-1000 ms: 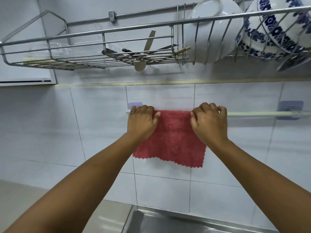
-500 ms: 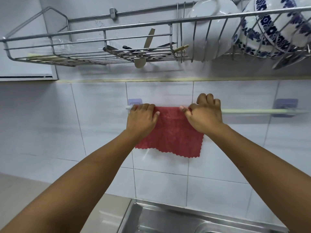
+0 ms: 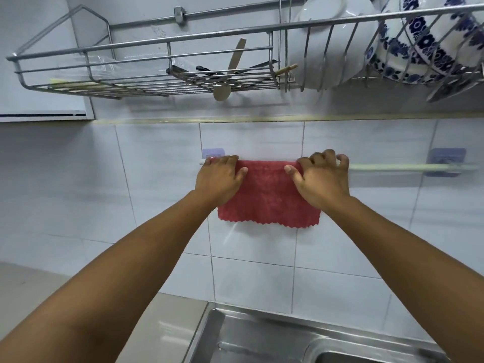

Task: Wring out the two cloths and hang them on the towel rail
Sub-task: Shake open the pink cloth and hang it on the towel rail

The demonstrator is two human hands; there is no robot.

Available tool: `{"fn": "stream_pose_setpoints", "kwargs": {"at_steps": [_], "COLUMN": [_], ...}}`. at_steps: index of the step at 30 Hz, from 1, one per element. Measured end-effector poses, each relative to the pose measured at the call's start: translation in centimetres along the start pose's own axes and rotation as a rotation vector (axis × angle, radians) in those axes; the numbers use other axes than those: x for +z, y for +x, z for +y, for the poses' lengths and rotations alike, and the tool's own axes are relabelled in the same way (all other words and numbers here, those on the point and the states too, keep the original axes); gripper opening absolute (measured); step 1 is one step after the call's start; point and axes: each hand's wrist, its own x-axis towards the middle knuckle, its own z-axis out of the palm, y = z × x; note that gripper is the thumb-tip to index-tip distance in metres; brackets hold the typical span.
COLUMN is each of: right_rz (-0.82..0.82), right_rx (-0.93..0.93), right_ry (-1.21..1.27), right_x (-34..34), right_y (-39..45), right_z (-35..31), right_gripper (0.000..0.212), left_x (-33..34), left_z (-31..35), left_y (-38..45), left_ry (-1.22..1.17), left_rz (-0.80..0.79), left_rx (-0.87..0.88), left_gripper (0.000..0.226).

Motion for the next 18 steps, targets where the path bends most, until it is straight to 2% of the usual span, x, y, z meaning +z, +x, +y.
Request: {"fn": "stream_pose_setpoints", "kwargs": {"at_steps": [5, 8, 10, 12, 14, 18], "right_rz": [0.007, 0.083, 0.184, 0.245, 0.216, 0.111], "right_rx": [0.030, 0.057, 0.054, -0.003, -0.042, 0.002], "right_ry": [0.029, 0.092, 0.125, 0.085, 0.034, -0.006], "right_x": [0.4, 0.2, 0.2, 0.5, 0.7, 1.0], "right_y": [0.1, 0.2, -0.4, -1.2, -1.5, -1.0], "right_z": [0.3, 0.4, 0.7, 0.8, 0.7, 1.4], "right_gripper": [0.063, 0.052, 0.043, 0.043, 0.048, 0.052], "left_x": [-0.1, 0.7, 1.2, 1.7, 2.0, 1.9], "left_z": [-1.2, -1.9, -1.7, -1.2, -0.7, -0.6], "left_y": [0.6, 0.8, 0.4, -0.5, -0.9, -0.1], "left_ry": [0.003, 0.033, 0.068, 0.075, 0.061, 0.090], "left_rz": [-0.099, -0.114, -0.059, 0.068, 0.135, 0.055], "left_rx": [0.004, 0.055, 0.060, 0.031, 0.008, 0.023], "left_gripper": [0.056, 0.058, 0.058, 0.055, 0.053, 0.055]}}
